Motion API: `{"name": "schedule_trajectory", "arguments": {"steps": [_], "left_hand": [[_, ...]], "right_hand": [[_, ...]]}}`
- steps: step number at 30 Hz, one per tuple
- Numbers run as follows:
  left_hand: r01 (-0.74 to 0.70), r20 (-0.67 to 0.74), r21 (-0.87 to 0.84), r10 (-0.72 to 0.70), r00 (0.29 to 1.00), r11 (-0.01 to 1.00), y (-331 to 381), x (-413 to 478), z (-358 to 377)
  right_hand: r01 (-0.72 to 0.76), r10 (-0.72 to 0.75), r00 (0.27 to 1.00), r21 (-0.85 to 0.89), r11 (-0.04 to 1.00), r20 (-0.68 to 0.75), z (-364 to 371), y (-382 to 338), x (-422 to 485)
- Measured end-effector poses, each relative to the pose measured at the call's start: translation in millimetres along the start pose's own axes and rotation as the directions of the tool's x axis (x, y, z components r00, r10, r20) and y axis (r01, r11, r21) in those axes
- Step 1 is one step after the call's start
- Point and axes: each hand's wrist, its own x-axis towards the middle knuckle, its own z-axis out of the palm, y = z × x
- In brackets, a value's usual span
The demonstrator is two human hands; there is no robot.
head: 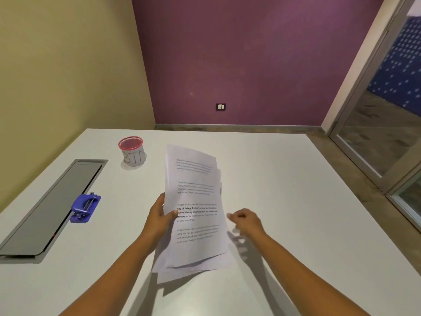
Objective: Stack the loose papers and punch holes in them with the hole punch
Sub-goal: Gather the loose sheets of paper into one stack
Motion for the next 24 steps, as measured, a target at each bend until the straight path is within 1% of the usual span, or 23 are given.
{"name": "schedule_trajectory", "arguments": {"steps": [1,2,3,5,7,10,11,12,14,15,16,18,20,22,24], "left_hand": [[-0.004,0.021,-0.031,0.005,1.0,1.0,3.1,0.2,-2.6],[-0.004,0.045,-0.059,0.007,0.999,0.998,5.8,0.3,-4.9],[-0.002,0.07,-0.082,0.007,0.997,0.997,7.5,0.8,-7.1],[-0.001,0.12,-0.117,0.015,0.993,0.993,9.5,2.0,-10.5],[-0.002,0.173,-0.183,0.035,0.984,0.983,11.9,2.3,-12.1],[0.039,0.257,-0.25,0.027,0.966,0.967,17.0,1.4,-12.2],[0.047,0.275,-0.266,0.029,0.961,0.963,16.8,2.0,-12.1],[0.053,0.286,-0.287,0.033,0.958,0.957,15.8,2.9,-11.9],[0.077,0.306,-0.337,0.032,0.951,0.938,15.9,3.0,-11.8],[0.087,0.318,-0.357,0.033,0.947,0.93,17.2,2.4,-11.6],[0.093,0.336,-0.371,0.04,0.941,0.924,19.0,1.9,-11.2],[0.102,0.373,-0.391,0.056,0.926,0.915,24.6,0.4,-10.5],[0.107,0.389,-0.404,0.065,0.919,0.909,29.8,0.2,-10.1],[0.104,0.389,-0.409,0.07,0.919,0.906,32.1,1.1,-11.0],[0.109,0.372,-0.414,0.059,0.926,0.904,32.3,2.2,-12.7]], "right_hand": [[0.016,-0.014,0.998,0.022,1.0,-0.065,-5.6,0.6,5.8],[0.026,-0.022,0.996,0.05,0.998,-0.088,-11.2,0.3,9.9],[0.021,-0.016,0.997,0.078,0.997,-0.069,-16.8,-0.3,12.9],[-0.021,0.018,1.0,0.137,0.99,0.023,-26.1,-3.5,15.8],[-0.076,0.043,0.988,0.226,0.971,0.149,-31.0,-2.8,19.7],[-0.133,0.009,0.954,0.397,0.908,0.3,-35.6,-3.5,19.8],[-0.145,-0.006,0.944,0.431,0.891,0.33,-35.3,-3.6,18.9],[-0.144,-0.02,0.938,0.441,0.886,0.346,-34.3,-3.3,17.6],[-0.102,-0.025,0.948,0.377,0.921,0.319,-31.7,-2.0,16.1],[-0.093,-0.012,0.955,0.335,0.938,0.298,-30.9,-0.6,16.7],[-0.113,0.018,0.955,0.307,0.945,0.296,-30.1,1.3,18.1],[-0.202,0.071,0.918,0.307,0.93,0.389,-27.5,5.3,19.1],[-0.278,0.065,0.858,0.353,0.894,0.51,-26.1,4.4,14.6],[-0.277,-0.024,0.823,0.438,0.855,0.567,-24.3,5.1,14.0],[-0.269,-0.134,0.794,0.54,0.798,0.593,-23.5,2.6,15.1]]}}
